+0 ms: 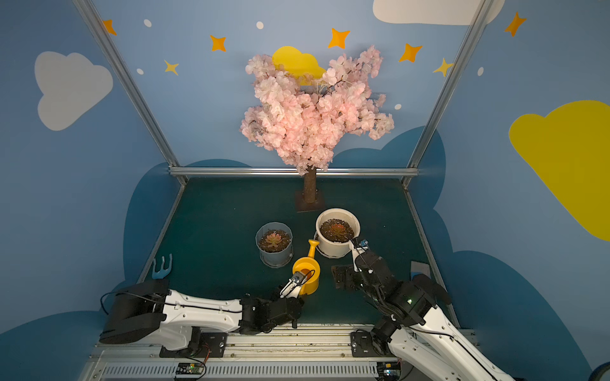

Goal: Water the succulent around the soil edge
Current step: Pick up the watering can from the center of the board.

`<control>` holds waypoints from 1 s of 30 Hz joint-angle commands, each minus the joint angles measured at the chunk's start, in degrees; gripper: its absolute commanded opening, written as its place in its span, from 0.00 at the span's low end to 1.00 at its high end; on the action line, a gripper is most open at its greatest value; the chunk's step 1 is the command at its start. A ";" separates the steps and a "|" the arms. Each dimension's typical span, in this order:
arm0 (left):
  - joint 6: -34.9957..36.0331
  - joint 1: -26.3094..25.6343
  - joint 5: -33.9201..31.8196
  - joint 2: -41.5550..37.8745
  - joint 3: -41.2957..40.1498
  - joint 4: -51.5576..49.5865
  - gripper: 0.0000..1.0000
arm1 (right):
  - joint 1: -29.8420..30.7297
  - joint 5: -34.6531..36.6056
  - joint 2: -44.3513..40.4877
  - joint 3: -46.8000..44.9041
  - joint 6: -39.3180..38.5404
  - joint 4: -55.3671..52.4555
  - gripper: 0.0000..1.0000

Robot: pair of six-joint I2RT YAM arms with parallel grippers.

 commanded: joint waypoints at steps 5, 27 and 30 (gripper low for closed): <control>1.39 0.72 0.37 0.21 1.99 -1.04 0.41 | 0.20 -4.95 0.76 -0.21 -2.00 -0.86 0.96; 14.80 2.63 11.35 -23.70 3.64 -26.84 0.03 | 1.90 -21.80 2.76 3.41 -8.47 -3.52 0.95; 16.82 3.58 13.40 -27.24 6.97 -32.61 0.03 | 2.93 -24.08 2.04 4.88 -10.08 -4.44 0.95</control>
